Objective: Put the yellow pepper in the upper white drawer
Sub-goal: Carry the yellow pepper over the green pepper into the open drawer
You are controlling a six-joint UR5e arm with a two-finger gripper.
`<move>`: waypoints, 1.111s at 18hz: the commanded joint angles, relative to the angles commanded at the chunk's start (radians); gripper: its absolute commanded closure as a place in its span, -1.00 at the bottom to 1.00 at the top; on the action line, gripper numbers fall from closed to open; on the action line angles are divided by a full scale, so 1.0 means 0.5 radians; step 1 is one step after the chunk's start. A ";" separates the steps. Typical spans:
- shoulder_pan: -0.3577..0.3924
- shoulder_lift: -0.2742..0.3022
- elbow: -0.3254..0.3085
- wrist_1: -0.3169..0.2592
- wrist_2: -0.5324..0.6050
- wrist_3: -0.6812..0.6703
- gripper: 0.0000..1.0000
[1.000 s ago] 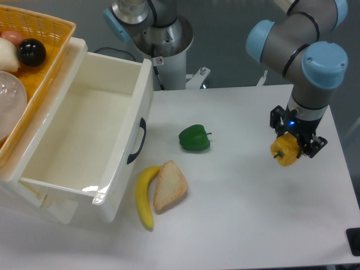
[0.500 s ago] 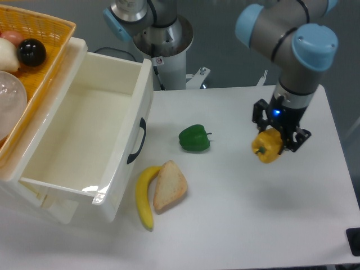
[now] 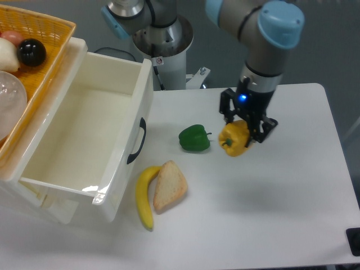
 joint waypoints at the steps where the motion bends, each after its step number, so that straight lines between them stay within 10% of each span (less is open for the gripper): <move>1: -0.021 0.031 0.000 0.000 -0.022 -0.055 0.09; 20: -0.604 0.307 -0.052 -0.006 -0.025 -0.657 0.09</move>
